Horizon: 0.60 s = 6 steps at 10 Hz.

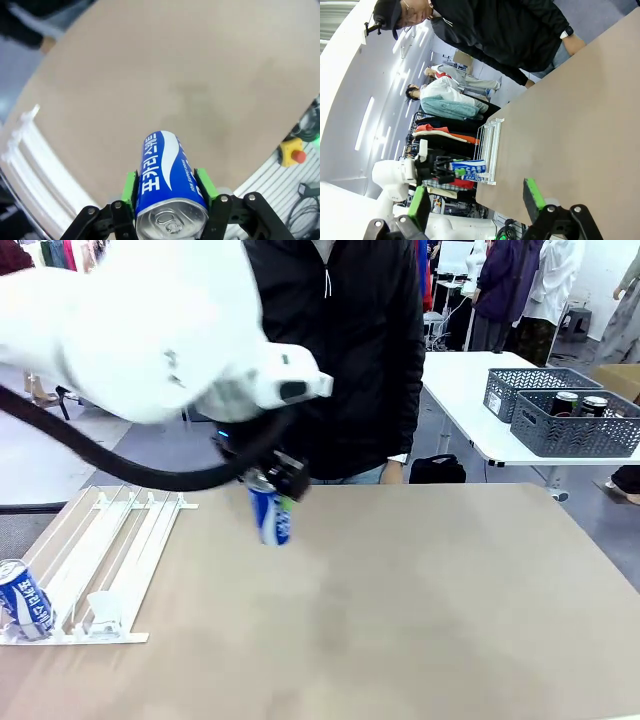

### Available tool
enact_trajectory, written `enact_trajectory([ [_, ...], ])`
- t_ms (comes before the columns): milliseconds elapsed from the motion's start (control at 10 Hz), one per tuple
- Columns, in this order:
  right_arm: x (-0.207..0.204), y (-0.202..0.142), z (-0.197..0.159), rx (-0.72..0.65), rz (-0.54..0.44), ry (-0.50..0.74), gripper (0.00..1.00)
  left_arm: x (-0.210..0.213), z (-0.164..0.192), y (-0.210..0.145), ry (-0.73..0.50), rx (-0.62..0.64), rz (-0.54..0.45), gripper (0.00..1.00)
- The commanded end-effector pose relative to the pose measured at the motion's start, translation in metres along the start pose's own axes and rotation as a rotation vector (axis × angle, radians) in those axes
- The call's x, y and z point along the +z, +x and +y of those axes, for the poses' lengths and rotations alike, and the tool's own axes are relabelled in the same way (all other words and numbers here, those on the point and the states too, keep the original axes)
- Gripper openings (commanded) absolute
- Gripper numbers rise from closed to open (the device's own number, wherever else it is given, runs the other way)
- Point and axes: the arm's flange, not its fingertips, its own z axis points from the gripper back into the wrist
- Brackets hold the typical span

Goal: Retrieve and store the cans from the dispenser.
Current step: Pick up one can from the Automatic Can Dispenser and place it in the middle of the table.

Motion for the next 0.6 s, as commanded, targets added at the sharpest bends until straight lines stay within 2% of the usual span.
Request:
enact_trajectory([
  [0,-0.002,0.002,0.001,0.027,-0.019,0.031,1.00,-0.040,-0.014,0.029,-0.001,-0.208,-0.066,0.00],
  [100,-0.002,0.002,0.001,0.027,-0.019,0.031,1.00,-0.062,-0.023,0.030,-0.101,-0.301,-0.027,0.00],
  [200,-0.002,0.002,0.001,0.027,-0.019,0.031,1.00,-0.081,-0.030,0.032,-0.130,-0.327,0.011,0.00],
  [500,-0.002,0.002,0.001,0.027,-0.019,0.031,1.00,-0.126,-0.041,0.045,-0.111,-0.262,0.102,0.00],
])
